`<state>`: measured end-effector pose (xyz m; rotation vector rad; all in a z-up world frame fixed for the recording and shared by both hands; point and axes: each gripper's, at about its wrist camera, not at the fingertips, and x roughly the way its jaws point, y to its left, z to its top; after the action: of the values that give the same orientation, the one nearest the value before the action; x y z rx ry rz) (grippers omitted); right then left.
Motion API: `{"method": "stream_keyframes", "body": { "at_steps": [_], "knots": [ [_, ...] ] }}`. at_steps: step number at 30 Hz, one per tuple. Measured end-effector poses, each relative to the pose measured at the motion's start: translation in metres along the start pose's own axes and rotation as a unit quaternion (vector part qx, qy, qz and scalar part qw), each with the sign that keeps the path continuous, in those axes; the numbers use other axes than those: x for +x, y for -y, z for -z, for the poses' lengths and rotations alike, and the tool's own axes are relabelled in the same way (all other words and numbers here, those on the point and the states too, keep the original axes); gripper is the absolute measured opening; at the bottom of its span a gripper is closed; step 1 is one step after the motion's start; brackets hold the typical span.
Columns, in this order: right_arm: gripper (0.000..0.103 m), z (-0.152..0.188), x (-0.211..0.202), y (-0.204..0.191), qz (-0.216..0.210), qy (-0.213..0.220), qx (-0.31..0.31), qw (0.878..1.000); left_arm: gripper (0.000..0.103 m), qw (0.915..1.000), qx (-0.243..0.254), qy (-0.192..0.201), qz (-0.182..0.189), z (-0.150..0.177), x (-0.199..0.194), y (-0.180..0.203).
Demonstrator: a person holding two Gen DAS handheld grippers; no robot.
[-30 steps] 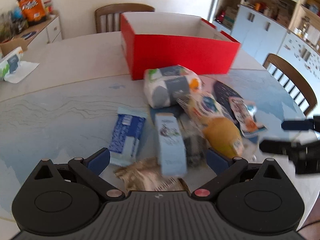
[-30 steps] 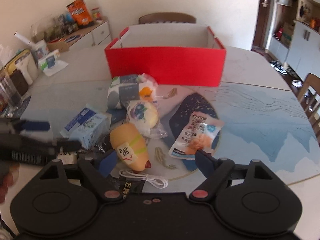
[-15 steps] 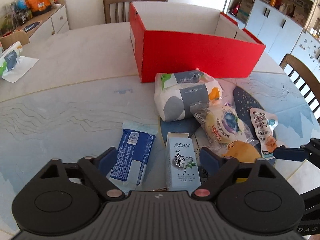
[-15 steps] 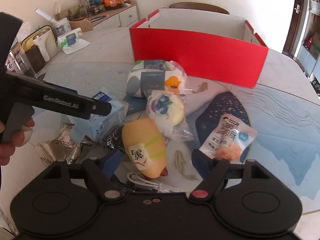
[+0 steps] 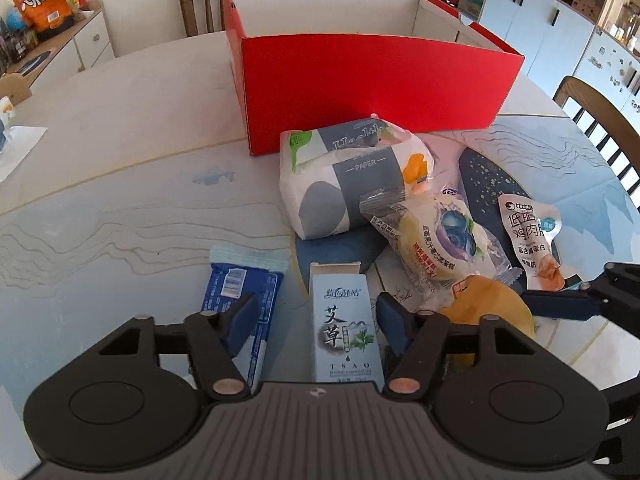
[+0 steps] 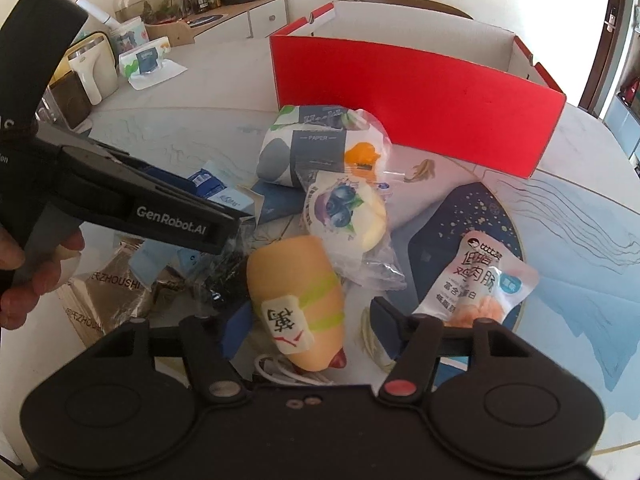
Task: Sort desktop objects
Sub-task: 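Close the right tool on the yellow toy while the left tool grasps the white carton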
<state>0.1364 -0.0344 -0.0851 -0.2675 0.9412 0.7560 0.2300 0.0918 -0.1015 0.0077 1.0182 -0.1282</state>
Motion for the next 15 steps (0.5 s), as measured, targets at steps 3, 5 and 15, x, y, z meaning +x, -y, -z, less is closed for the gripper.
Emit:
{"method": "stream_keyframes", "body": {
  "at_steps": [3, 5, 15],
  "knots": [
    [0.053, -0.001, 0.000, -0.002, -0.003, 0.000, -0.006, 1.000, 0.043, 1.0000, 0.000, -0.001, 0.006, -0.001, 0.000, 0.000],
    [0.049, -0.001, -0.001, -0.005, -0.004, 0.000, -0.011, 1.000, 0.038, 1.0000, 0.000, -0.003, 0.008, -0.001, 0.000, 0.000],
    [0.045, -0.002, -0.010, -0.005, 0.001, 0.009, -0.013, 1.000, 0.028, 0.9998, -0.012, -0.004, 0.013, 0.001, 0.000, -0.003]
  ]
}}
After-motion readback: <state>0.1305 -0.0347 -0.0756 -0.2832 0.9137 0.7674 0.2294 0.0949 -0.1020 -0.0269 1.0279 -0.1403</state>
